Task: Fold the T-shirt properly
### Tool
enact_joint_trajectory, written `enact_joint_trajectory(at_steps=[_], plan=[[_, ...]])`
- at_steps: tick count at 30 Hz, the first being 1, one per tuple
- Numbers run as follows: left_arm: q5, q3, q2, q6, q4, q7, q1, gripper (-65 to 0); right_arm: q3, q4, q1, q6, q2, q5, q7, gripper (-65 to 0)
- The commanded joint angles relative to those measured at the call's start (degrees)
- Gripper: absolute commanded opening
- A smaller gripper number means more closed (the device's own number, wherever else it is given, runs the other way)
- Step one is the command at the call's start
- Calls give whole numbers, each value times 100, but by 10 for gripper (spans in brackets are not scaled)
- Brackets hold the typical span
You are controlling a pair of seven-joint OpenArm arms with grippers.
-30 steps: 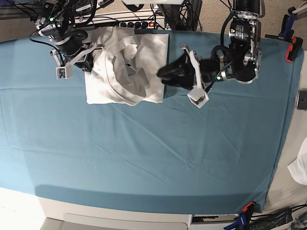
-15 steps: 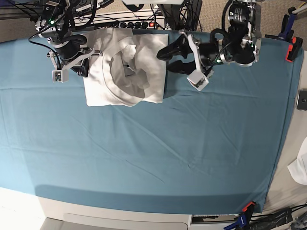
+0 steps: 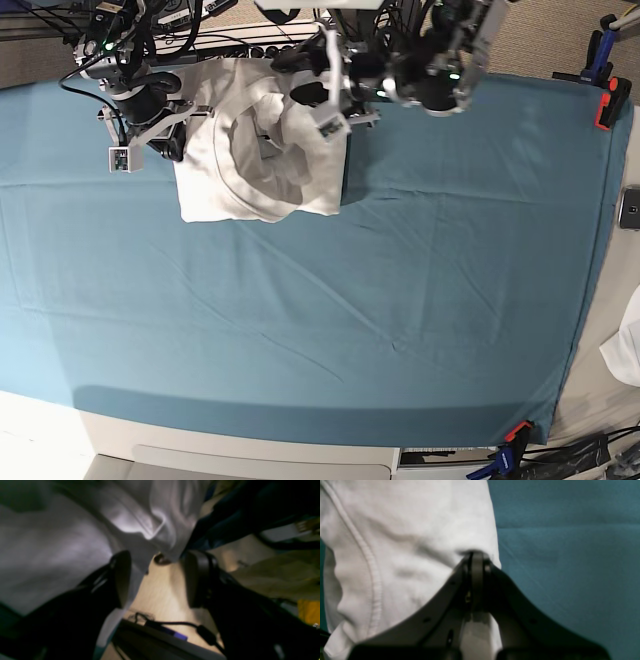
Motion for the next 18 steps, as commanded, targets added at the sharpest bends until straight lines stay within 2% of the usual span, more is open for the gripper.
enact_joint_trajectory(at_steps=[1, 6, 10, 13, 18], plan=[[15, 79, 70, 42, 101, -188, -72, -300, 11, 105, 17, 13, 33, 68, 181, -650], [610, 210, 177, 363, 101, -365, -136, -300, 11, 105, 17, 13, 33, 68, 181, -650], [710, 210, 177, 505, 101, -378, -131, -303, 11, 105, 17, 13, 33, 70, 186, -650], [658, 212, 177, 505, 101, -378, -131, -348, 11, 105, 17, 13, 35, 70, 184, -650], [424, 210, 177, 492, 101, -354, -131, -480, 11, 105, 17, 13, 35, 70, 184, -650]])
